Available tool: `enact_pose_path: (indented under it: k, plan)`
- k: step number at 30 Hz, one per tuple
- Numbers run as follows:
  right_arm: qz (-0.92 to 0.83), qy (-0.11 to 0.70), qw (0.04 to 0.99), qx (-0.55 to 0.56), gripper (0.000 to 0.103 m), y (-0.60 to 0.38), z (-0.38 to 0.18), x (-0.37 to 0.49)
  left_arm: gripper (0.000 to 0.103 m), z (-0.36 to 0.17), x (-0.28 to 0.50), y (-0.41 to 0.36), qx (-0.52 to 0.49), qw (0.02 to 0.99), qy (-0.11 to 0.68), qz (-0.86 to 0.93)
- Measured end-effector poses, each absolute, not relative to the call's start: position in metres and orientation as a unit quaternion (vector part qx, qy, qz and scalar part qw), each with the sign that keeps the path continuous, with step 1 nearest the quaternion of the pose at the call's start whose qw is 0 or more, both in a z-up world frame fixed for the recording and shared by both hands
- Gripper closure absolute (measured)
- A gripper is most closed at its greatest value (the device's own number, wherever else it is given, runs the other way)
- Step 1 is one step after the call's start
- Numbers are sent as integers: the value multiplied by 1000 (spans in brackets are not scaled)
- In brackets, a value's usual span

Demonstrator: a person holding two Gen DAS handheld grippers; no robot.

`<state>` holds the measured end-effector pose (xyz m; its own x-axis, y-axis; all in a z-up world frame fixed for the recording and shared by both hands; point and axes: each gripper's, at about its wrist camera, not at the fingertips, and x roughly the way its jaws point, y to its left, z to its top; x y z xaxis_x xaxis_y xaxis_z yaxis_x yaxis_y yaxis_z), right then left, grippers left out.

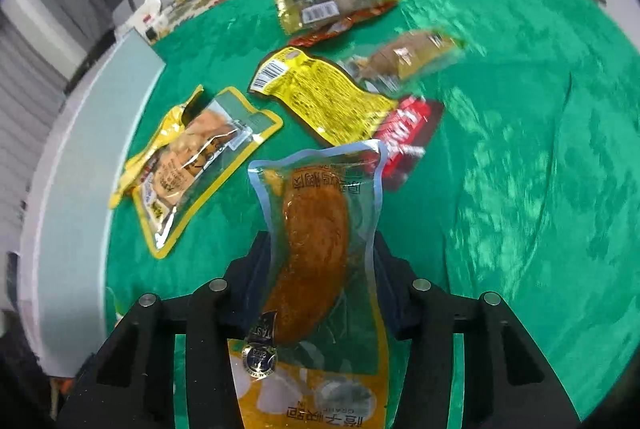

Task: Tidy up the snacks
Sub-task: 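Lift both held sausage packs toward the white box, then carry both packs over the white box and open both tools to drop them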

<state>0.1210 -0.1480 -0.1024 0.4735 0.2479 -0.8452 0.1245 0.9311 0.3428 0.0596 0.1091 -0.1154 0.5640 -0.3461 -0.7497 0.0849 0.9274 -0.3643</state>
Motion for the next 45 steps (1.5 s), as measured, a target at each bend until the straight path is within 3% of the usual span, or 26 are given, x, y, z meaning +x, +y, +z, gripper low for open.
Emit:
enact_pose_path:
  k: [8,15,20,25,27,32,37,40,45]
  plan:
    - [60,484,824,291,54,-172,-85,102,43,-84,53,112,-200,866,433,-152]
    - [139,436,809,369,53,-160,-21,109,43,-7,53,172,-290,871,363,-160]
    - [243,414,788,384,52,-90,41,131,43,37,57,262,-280,903,319,-71]
    - [350,407,781,319,46,36,90,148,41,37,58,344,-247,912,322,61]
    - [377,404,789,268,31,89,96,153,20,26,61,365,-240,903,342,97]
    - [370,403,813,200,30,135,98,158,12,2,40,393,-245,894,350,135]
    - [337,385,840,181,30,92,92,151,8,-9,33,371,-266,892,347,115]
    - [295,382,862,155,29,58,75,143,8,-1,41,320,-232,904,353,68]
    - [157,400,902,51,25,-35,-5,132,2,2,47,201,-170,908,379,-57]
